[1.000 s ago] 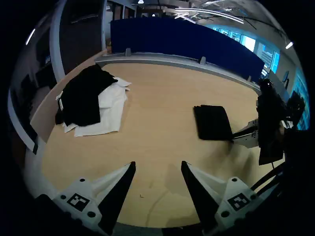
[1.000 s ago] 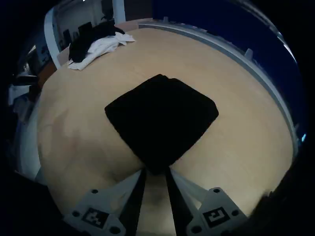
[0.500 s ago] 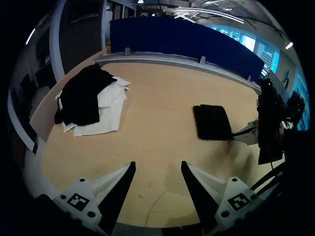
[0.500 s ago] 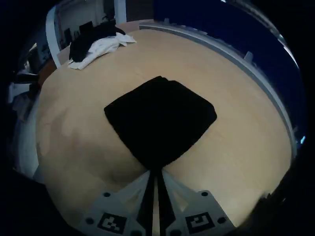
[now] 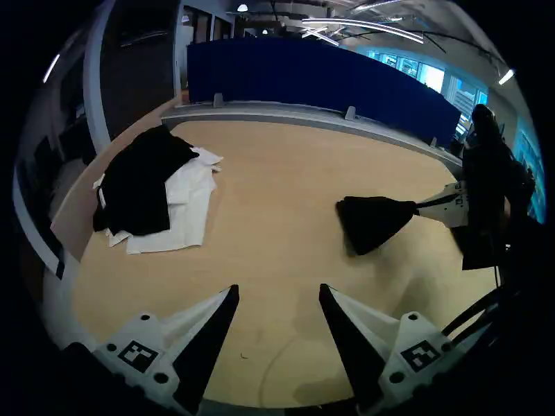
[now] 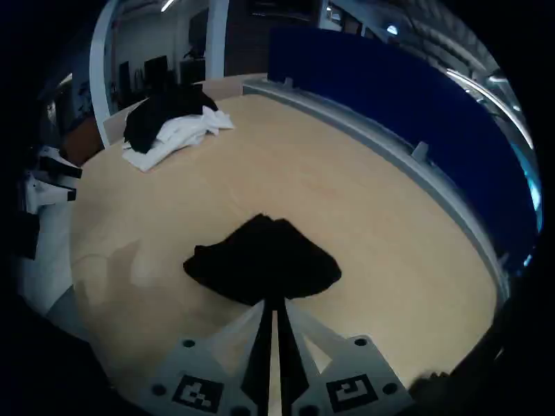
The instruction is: Fold towel
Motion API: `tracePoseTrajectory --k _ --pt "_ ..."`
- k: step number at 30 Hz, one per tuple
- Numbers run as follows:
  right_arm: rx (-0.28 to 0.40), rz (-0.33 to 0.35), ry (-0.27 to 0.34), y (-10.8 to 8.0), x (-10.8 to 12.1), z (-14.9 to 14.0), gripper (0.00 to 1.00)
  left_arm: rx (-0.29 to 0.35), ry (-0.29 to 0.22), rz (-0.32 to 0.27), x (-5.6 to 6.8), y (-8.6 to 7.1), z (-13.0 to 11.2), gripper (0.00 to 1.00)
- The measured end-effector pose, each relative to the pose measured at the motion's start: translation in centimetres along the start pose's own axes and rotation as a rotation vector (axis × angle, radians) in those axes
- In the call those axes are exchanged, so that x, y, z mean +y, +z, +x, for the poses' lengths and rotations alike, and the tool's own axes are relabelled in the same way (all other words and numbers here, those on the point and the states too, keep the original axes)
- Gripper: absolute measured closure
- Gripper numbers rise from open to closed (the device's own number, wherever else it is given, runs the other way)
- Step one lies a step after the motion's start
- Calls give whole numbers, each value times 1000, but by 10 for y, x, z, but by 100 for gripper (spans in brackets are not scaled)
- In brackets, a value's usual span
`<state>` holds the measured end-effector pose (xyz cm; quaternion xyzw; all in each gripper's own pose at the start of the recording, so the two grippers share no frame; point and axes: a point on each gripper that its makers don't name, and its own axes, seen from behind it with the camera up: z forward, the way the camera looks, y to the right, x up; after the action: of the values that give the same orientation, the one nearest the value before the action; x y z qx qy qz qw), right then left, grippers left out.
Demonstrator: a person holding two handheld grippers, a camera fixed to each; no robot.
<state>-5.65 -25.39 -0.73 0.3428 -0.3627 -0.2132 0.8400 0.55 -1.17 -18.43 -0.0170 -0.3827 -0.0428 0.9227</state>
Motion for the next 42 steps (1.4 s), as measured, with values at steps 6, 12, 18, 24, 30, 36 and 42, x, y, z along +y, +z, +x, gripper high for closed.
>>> tracePoseTrajectory --k 6,12,18,24,30,36,42 --pt "63 -25 -32 -27 11 37 96 18 17 -12 7 0 13 15" --pt "96 -57 -35 -49 25 53 96 32 35 -26 14 2 22 15" --pt "114 -90 -9 -67 44 56 96 37 48 -39 21 2 28 15" --pt "122 -129 15 -85 68 51 96 39 54 -50 28 2 34 15" --pt "128 -170 43 -105 96 43 96 43 64 -59 33 3 39 15" --pt "126 -213 61 -126 127 32 96 41 75 -67 38 4 42 15" --pt "117 -253 77 -145 156 17 96 38 87 -71 42 5 44 15"
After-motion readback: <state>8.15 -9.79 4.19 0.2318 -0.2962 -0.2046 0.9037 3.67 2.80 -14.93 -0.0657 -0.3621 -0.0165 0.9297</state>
